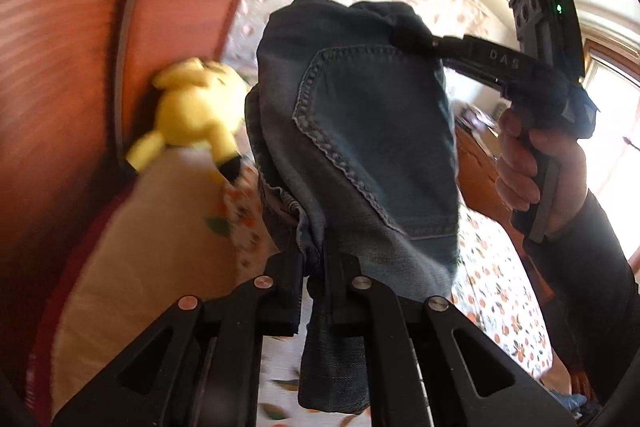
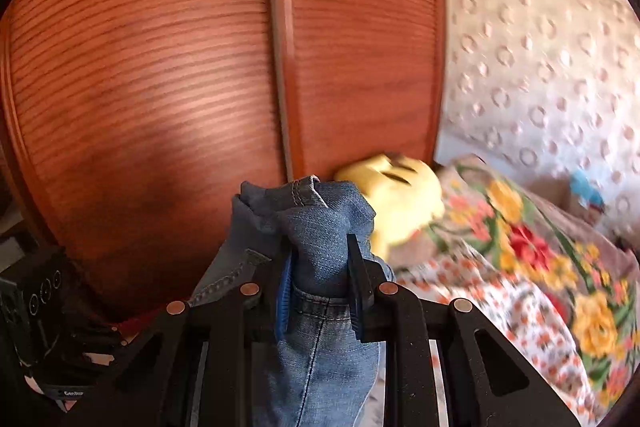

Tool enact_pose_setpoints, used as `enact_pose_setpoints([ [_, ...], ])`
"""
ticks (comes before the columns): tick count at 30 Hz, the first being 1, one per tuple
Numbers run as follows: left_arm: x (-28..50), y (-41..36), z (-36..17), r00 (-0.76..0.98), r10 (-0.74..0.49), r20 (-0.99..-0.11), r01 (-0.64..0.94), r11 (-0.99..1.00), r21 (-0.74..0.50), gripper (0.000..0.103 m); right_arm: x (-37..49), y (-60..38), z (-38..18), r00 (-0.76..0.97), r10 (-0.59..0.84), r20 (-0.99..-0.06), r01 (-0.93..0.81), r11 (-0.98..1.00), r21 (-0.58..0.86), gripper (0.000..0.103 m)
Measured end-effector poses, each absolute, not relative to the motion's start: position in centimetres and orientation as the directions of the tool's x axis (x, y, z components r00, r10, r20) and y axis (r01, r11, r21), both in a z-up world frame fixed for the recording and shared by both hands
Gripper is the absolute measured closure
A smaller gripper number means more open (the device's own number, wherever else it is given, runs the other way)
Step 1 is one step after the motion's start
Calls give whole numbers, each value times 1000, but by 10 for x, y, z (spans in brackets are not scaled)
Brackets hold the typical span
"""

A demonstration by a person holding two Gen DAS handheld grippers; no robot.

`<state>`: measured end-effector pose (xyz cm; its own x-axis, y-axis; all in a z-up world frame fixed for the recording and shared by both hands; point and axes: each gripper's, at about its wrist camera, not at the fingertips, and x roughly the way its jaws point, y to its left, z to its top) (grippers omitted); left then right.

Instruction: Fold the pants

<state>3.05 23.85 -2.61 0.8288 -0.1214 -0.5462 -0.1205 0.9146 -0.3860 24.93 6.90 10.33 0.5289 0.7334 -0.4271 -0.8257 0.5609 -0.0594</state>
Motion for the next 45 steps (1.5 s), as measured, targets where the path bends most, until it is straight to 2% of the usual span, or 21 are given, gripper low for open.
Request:
enact_pose_setpoints([
  [6, 25, 261, 7, 847, -41, -530, -153, 936, -317, 94, 256, 74, 117, 488, 788, -377, -851, 525, -4, 80],
  [10, 47, 255, -2, 834, -67, -548, -129, 942, -310, 94, 285, 54, 95, 494, 771, -402, -826, 560, 58, 80],
  [14, 58, 250, -13, 823, -87, -562, -120, 939, -321, 94, 291, 56, 90, 498, 755, -428, -824, 566, 40, 80],
  [22, 66, 258, -20, 806, -110, -582, -113, 936, -333, 94, 323, 57, 75, 495, 728, -475, -795, 600, 92, 80],
  [31, 20, 290, 6, 838, -25, -545, -195, 919, -342, 95, 273, 116, 121, 428, 797, -427, -875, 484, 27, 80],
  [36, 1, 299, 37, 860, 14, -510, -201, 928, -313, 94, 267, 120, 140, 395, 834, -384, -890, 451, 64, 80],
  [39, 16, 292, 37, 855, -13, -519, -169, 938, -303, 94, 285, 103, 129, 409, 819, -402, -871, 482, 97, 80],
  [45, 94, 255, -13, 785, -170, -596, -65, 934, -351, 94, 343, 40, 71, 471, 730, -494, -773, 612, 168, 80],
])
